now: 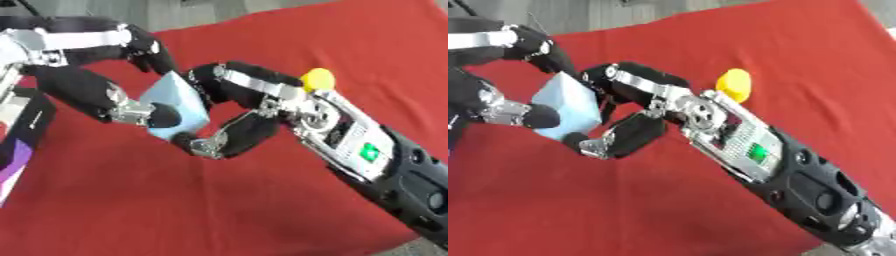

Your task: Pick up the objects with one hand, pass them to the other hand, and then place them into the box on the other side of the table.

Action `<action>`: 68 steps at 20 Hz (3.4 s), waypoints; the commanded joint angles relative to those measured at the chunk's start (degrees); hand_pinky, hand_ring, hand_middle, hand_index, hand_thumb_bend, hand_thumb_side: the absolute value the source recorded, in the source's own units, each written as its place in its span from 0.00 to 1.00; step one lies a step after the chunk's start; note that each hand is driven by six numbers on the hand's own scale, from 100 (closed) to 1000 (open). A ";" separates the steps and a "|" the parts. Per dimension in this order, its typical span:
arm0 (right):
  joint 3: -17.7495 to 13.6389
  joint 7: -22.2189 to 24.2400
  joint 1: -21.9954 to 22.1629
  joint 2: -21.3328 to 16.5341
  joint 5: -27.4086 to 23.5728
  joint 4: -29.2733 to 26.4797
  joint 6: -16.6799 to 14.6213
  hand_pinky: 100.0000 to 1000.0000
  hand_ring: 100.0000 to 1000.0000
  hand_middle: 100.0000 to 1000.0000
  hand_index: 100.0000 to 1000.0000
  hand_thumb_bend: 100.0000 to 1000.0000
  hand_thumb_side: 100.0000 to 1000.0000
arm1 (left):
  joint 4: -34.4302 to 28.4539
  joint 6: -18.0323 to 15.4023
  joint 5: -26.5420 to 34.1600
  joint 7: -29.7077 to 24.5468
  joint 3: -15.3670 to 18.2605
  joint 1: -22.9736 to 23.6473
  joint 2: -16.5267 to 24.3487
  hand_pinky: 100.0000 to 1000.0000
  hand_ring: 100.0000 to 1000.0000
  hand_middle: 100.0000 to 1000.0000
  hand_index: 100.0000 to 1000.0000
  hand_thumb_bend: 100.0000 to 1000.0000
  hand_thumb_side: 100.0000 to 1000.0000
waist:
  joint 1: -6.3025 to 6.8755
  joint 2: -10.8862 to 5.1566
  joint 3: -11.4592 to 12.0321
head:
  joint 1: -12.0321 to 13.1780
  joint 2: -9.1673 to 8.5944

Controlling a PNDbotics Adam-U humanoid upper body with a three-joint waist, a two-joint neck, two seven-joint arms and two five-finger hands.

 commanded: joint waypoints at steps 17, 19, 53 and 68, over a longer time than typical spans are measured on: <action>-2.41 9.63 -1.25 -0.17 6.71 -0.66 1.81 0.47 0.53 0.37 0.55 0.00 0.06 | 0.89 5.77 2.35 -4.83 -0.05 -1.10 0.10 0.88 0.83 0.75 0.76 0.00 0.49 | 0.36 -0.17 -0.13 | 0.53 0.03; -2.59 9.63 -1.21 -0.12 7.23 -0.66 1.50 0.47 0.53 0.37 0.55 0.00 0.06 | 0.77 6.10 2.04 -4.83 -0.02 -1.13 0.07 0.88 0.83 0.75 0.77 0.00 0.44 | 0.39 -0.16 -0.16 | 0.54 0.05; -3.02 10.97 -1.57 -0.77 10.53 -0.66 1.17 0.49 0.53 0.38 0.55 0.00 0.03 | 0.38 -4.44 0.51 -4.83 -0.94 -0.94 0.51 0.86 0.83 0.74 0.77 0.59 0.68 | 0.38 -0.10 -0.53 | 0.61 -0.19; -2.77 11.75 -2.70 -0.76 10.96 -0.66 4.54 0.51 0.54 0.39 0.55 0.00 0.02 | 3.39 -4.92 -0.26 -4.83 -0.53 -1.76 2.65 0.86 0.82 0.73 0.76 0.61 0.82 | -0.59 -0.91 -0.97 | 1.57 0.27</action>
